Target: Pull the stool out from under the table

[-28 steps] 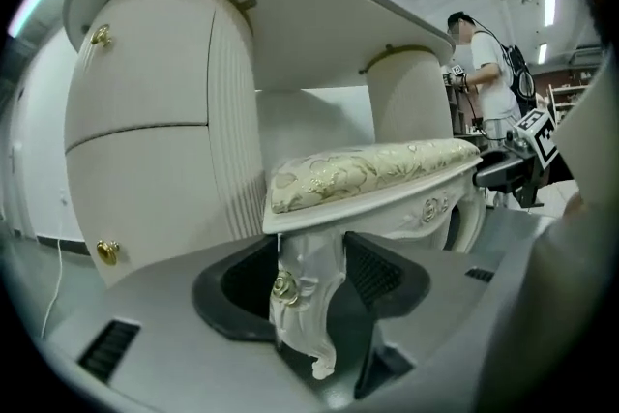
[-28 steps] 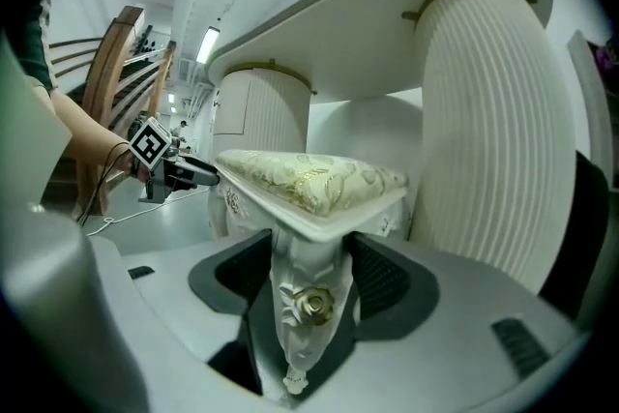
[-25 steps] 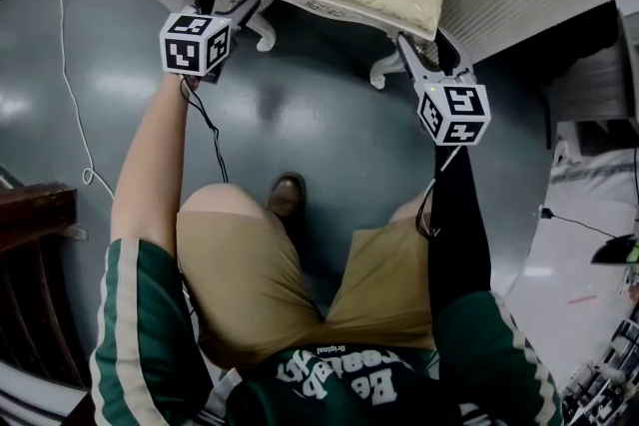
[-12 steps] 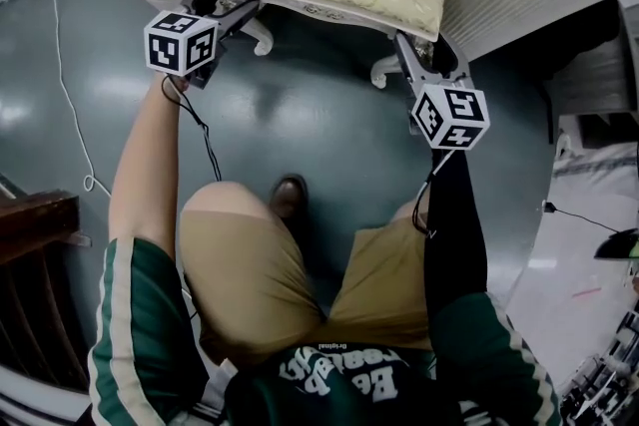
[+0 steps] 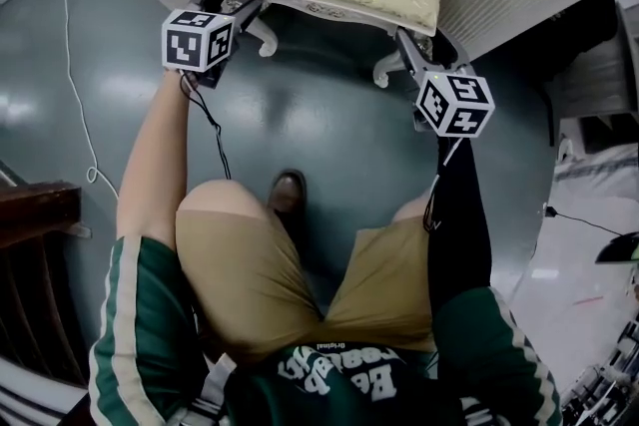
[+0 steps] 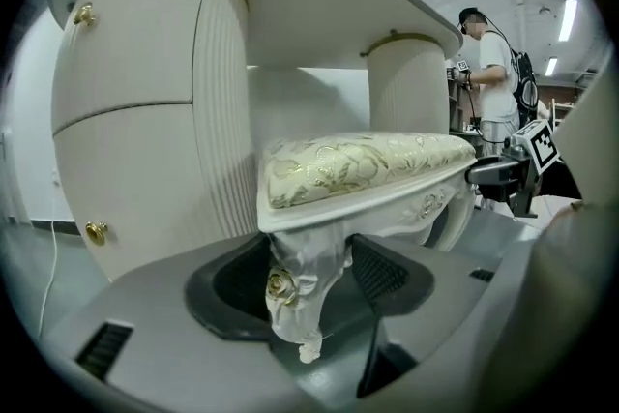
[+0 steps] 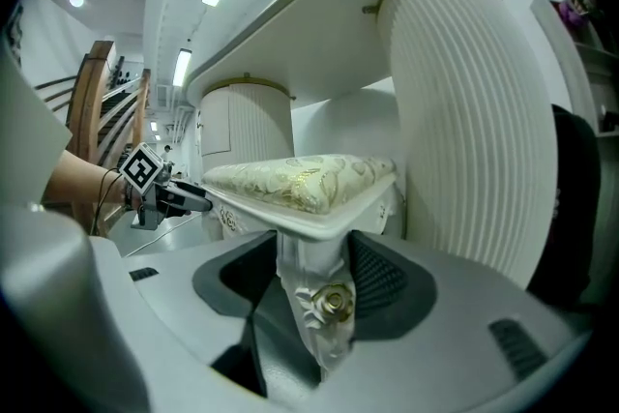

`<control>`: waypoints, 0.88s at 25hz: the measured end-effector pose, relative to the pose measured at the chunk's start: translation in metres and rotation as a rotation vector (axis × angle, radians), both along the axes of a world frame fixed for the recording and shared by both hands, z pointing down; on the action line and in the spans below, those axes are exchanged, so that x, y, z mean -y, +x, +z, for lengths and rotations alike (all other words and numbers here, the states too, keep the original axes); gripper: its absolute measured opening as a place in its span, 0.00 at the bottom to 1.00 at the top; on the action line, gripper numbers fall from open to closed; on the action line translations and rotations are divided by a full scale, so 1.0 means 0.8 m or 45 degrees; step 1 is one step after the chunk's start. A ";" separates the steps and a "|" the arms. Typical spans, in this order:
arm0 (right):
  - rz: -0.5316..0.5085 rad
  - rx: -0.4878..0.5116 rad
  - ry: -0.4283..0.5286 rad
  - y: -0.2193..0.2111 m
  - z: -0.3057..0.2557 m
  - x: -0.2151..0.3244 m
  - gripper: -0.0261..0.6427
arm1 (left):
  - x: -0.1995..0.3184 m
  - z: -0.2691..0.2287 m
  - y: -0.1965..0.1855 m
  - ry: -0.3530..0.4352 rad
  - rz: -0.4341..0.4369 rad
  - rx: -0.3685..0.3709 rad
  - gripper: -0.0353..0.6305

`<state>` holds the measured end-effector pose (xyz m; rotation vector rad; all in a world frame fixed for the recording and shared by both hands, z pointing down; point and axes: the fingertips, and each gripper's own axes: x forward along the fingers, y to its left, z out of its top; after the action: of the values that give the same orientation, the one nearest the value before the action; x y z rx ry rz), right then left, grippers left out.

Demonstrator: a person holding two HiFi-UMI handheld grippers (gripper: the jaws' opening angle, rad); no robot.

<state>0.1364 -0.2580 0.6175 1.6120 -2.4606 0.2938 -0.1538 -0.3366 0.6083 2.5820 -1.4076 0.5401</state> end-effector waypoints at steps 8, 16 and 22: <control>-0.014 0.012 0.039 0.002 0.000 -0.001 0.43 | -0.003 -0.003 0.002 0.093 -0.004 0.014 0.49; 0.148 -0.078 -0.021 0.014 0.068 -0.006 0.58 | -0.013 0.085 -0.016 0.051 -0.039 0.051 0.55; 0.177 -0.089 -0.047 0.000 0.107 0.029 0.58 | 0.027 0.123 -0.014 0.088 -0.094 -0.039 0.56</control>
<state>0.1361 -0.2814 0.7030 1.7510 -2.2833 0.2951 -0.1648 -0.3586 0.7069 2.5673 -1.5308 0.4466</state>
